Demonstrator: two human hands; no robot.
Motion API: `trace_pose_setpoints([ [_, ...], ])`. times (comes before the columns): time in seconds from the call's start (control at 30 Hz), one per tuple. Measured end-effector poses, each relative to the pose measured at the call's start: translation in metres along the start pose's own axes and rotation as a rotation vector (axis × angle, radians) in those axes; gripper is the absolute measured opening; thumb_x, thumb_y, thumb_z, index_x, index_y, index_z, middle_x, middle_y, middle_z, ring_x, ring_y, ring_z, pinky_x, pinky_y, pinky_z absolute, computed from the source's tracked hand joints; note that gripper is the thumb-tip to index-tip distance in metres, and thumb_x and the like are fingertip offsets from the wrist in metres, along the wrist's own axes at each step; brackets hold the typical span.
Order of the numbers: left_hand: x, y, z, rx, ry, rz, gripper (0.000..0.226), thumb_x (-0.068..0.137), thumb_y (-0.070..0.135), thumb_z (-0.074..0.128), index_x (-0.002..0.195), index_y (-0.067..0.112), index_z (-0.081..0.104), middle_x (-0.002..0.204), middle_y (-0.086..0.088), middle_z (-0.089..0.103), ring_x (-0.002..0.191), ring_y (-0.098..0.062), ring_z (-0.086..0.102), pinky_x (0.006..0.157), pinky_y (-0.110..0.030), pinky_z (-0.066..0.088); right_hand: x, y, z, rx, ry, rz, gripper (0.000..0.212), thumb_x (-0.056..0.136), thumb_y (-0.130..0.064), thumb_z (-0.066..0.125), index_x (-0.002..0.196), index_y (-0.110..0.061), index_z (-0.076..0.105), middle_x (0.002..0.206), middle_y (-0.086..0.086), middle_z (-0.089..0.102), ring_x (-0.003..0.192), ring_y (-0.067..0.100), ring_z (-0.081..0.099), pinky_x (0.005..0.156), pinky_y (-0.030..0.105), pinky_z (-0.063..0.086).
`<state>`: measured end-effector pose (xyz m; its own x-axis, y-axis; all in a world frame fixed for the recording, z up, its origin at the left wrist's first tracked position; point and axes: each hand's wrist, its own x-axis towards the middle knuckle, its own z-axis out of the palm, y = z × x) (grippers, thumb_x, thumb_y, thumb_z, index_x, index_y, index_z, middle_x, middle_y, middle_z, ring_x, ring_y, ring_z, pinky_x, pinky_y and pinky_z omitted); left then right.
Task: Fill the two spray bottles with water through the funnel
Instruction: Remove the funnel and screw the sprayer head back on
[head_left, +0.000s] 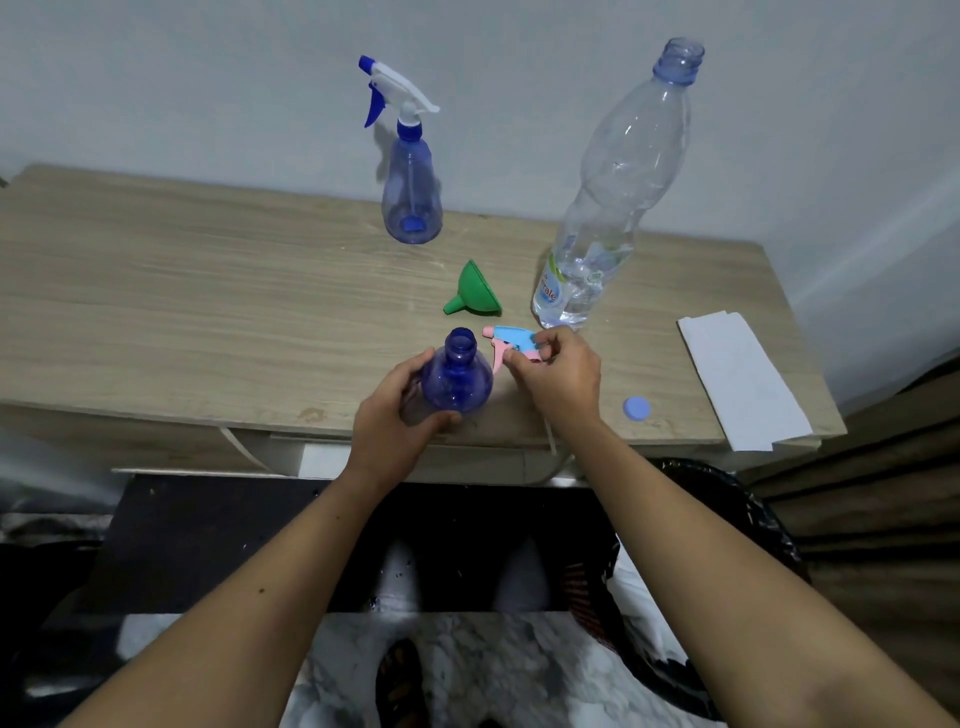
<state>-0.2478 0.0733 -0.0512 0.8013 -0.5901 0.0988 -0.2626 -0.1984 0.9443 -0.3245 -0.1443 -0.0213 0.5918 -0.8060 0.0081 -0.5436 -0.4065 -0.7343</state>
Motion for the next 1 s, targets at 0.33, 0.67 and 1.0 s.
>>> trace_pose_setpoints([
  [0.33,0.001,0.000,-0.002,0.000,0.002,0.013,0.088,0.068,0.043,0.090,0.147,0.025,0.057,0.146,0.009,0.064,0.133,-0.011,0.063,0.113,-0.042,0.052,-0.003,-0.004,-0.006,0.097,-0.066,0.091,0.075,0.081,-0.029,0.089,0.146,-0.011,0.055,0.100,0.002,0.068,0.095,0.020,0.065,0.089,0.032,0.050],
  [0.67,0.001,-0.002,0.000,-0.033,0.007,-0.022,0.088,0.070,0.022,0.099,0.147,0.025,0.056,0.144,0.009,0.065,0.132,-0.010,0.063,0.113,-0.039,0.052,-0.008,-0.047,-0.048,0.579,-0.147,0.069,0.030,0.091,-0.004,0.080,0.117,-0.010,0.068,0.092,-0.005,0.071,0.071,-0.009,0.066,0.080,0.015,0.054],
  [1.0,-0.001,0.006,0.000,-0.101,0.005,-0.073,0.091,0.064,0.028,0.097,0.146,0.026,0.058,0.143,0.010,0.066,0.132,-0.008,0.063,0.117,-0.043,0.049,-0.015,-0.117,-0.079,0.894,-0.241,-0.090,0.039,0.087,-0.001,0.081,0.121,-0.006,0.061,0.116,0.018,0.068,0.098,0.025,0.069,0.107,0.053,0.056],
])
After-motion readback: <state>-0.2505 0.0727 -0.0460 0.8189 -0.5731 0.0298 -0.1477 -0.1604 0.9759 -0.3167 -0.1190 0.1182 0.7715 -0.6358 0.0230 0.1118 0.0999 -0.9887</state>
